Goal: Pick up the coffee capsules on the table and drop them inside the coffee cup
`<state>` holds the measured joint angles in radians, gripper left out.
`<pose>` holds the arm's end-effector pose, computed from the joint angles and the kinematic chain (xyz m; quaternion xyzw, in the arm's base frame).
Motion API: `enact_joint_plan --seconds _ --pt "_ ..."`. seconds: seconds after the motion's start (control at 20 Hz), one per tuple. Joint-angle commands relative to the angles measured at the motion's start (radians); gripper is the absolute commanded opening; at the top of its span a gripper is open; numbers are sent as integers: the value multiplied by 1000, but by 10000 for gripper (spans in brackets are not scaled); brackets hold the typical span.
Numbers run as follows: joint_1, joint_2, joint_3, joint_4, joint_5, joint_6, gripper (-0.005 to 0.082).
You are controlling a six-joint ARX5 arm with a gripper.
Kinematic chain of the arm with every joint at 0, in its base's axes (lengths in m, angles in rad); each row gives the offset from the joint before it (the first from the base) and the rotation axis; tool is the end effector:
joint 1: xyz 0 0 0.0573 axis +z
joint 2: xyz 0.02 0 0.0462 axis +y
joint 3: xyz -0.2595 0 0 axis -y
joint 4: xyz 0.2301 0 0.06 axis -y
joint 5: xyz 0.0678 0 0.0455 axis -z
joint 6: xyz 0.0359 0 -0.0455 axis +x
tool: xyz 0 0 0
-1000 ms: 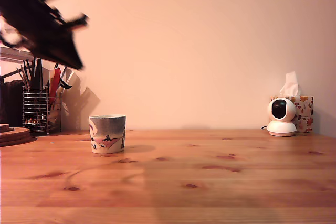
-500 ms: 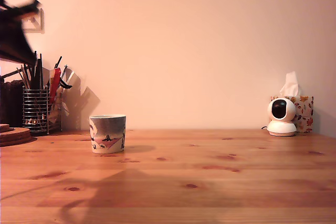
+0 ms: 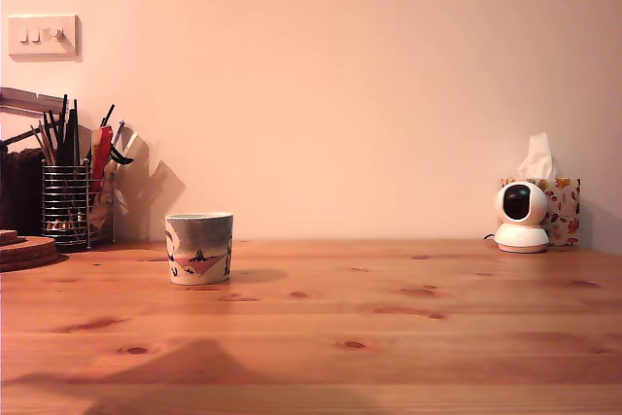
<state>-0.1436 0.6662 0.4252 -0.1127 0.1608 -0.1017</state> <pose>0.1482 -0.0272 0.2315 -0.0510 0.1833 -0.1401 0.9717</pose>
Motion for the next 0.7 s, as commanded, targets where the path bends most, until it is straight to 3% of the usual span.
enact_joint_plan --seconds 0.0,0.35,0.65 --pt "2 -57 -32 -24 -8 -6 -19" --pt "1 -281 -36 -101 -22 -33 -19" --pt "1 -367 -36 -101 -23 -33 -19"
